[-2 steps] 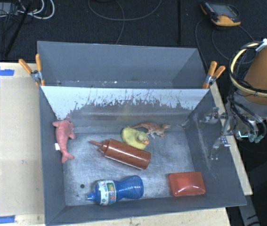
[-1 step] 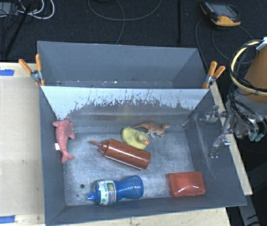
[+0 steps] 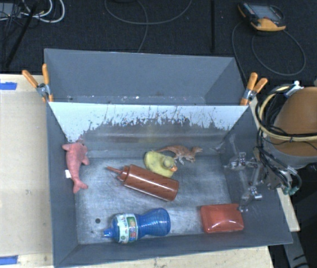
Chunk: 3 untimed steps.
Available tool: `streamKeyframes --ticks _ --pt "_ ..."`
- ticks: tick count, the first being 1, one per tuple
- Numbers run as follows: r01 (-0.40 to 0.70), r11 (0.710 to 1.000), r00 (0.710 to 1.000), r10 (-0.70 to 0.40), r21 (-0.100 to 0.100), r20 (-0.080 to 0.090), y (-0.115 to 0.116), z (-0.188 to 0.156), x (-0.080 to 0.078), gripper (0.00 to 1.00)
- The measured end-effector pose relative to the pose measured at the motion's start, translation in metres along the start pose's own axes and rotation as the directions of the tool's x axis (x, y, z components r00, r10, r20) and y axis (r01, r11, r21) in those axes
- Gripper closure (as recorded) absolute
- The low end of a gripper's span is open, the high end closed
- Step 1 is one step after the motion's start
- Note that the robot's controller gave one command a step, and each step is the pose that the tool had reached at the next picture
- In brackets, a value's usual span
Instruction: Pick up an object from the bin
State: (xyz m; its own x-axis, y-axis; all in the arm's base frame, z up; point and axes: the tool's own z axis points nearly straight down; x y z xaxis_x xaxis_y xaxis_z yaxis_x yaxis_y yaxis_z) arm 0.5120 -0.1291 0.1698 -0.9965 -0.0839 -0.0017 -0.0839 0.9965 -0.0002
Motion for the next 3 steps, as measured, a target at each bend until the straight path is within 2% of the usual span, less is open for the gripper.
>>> streamKeyframes --ticks 1,2,3 --pt "0.194 0.981 0.981 -0.194 -0.004 -0.006 -0.026 0.011 0.040 0.00" --pt "-0.054 0.999 0.999 0.054 -0.002 -0.005 0.024 0.033 0.040 0.00" --pt "0.247 0.969 0.969 -0.247 -0.001 0.001 0.028 0.076 0.038 0.00"
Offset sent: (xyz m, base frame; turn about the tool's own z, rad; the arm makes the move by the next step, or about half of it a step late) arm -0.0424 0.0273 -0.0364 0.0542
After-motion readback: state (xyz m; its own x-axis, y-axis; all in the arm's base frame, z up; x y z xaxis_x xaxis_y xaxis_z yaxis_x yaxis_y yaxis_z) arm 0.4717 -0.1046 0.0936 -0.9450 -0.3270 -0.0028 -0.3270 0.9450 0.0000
